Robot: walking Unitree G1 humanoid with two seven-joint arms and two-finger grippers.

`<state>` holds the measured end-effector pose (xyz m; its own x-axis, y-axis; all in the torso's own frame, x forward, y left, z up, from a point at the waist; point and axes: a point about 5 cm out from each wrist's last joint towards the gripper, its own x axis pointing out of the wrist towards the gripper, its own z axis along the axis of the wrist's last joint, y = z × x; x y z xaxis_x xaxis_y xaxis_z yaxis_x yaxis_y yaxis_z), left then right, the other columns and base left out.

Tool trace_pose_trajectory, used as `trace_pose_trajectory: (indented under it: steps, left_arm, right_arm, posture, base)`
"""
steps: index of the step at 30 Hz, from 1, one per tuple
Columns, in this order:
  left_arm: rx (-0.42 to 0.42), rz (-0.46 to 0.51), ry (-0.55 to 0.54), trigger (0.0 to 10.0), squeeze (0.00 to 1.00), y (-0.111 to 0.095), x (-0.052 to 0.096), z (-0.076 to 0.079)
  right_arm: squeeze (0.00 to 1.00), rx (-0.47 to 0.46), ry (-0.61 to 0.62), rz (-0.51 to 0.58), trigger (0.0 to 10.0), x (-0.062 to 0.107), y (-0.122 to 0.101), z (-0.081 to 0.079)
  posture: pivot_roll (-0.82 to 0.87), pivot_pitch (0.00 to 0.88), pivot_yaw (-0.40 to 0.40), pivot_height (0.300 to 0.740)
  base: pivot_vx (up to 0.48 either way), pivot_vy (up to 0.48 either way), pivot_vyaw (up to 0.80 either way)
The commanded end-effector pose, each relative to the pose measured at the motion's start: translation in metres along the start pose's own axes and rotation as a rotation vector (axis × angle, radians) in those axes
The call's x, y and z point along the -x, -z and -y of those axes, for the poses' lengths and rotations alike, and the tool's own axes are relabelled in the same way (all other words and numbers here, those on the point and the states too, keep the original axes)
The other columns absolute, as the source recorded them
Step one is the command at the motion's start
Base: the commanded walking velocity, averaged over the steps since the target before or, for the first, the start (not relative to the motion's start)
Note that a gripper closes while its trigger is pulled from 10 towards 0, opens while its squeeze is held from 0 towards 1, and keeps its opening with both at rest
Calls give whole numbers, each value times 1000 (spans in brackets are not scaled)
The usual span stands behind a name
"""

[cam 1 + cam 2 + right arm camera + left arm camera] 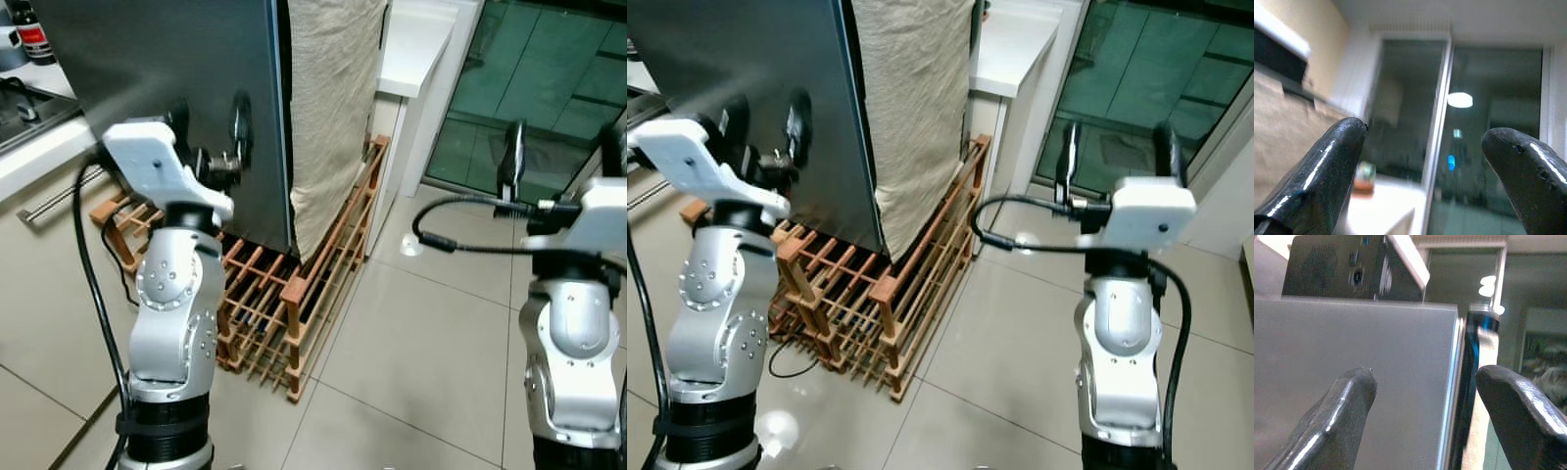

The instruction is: Restocking fridge

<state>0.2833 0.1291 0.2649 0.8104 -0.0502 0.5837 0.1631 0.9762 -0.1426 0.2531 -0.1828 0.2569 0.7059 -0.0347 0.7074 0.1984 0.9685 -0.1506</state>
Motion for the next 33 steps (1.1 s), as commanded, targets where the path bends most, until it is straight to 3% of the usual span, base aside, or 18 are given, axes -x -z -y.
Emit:
trace_pose_trajectory:
  steps: [1, 11, 16, 19, 22, 25, 27, 33]
  left_arm:
    - [-2, 28, 18, 10000, 0, -5, -4, 1]
    - [1, 88, 20, 10000, 0, -12, -10, 3]
    - [-16, 91, 12, 10000, 0, -12, -11, 1]
    - [-58, 53, 22, 10000, 0, -6, -12, 2]
    - [-67, -41, 22, 10000, 0, 9, -12, 1]
    - [-64, -49, 18, 10000, 0, 11, -11, 0]
    - [-31, -101, -5, 10000, 0, 19, -9, -3]
    - [-21, -120, -33, 10000, 0, 22, -9, -5]
  right_arm:
    - [0, -3, -20, 26, 10000, -4, -6, -4]
    - [0, 6, -37, 27, 10000, -7, -2, -7]
    - [0, 0, -45, 30, 10000, -8, -1, -9]
    - [0, -5, -57, 16, 10000, -7, 2, -12]
    - [0, -50, -40, -65, 10000, -1, 14, -11]
    - [0, -60, -29, -98, 10000, 1, 19, -10]
    - [0, -55, -10, -178, 10000, 9, 32, -6]
    - [0, -47, -4, -210, 10000, 15, 36, -4]
  posture:
    - [-128, 0, 6, 740]
    - [-117, 0, -2, 740]
    - [-113, 0, -5, 740]
    - [-109, 0, -10, 740]
    - [-109, 0, -9, 740]
    - [-110, 0, -6, 740]
    - [-113, 0, 2, 740]
    - [-117, 0, 7, 740]
  base:
    - [315, 360, 0]
    - [333, 346, 0]
    - [0, 0, 0]
    - [0, 0, 0]
    - [0, 0, 0]
    - [0, 0, 0]
    - [0, 0, -750]
    - [0, 0, -745]
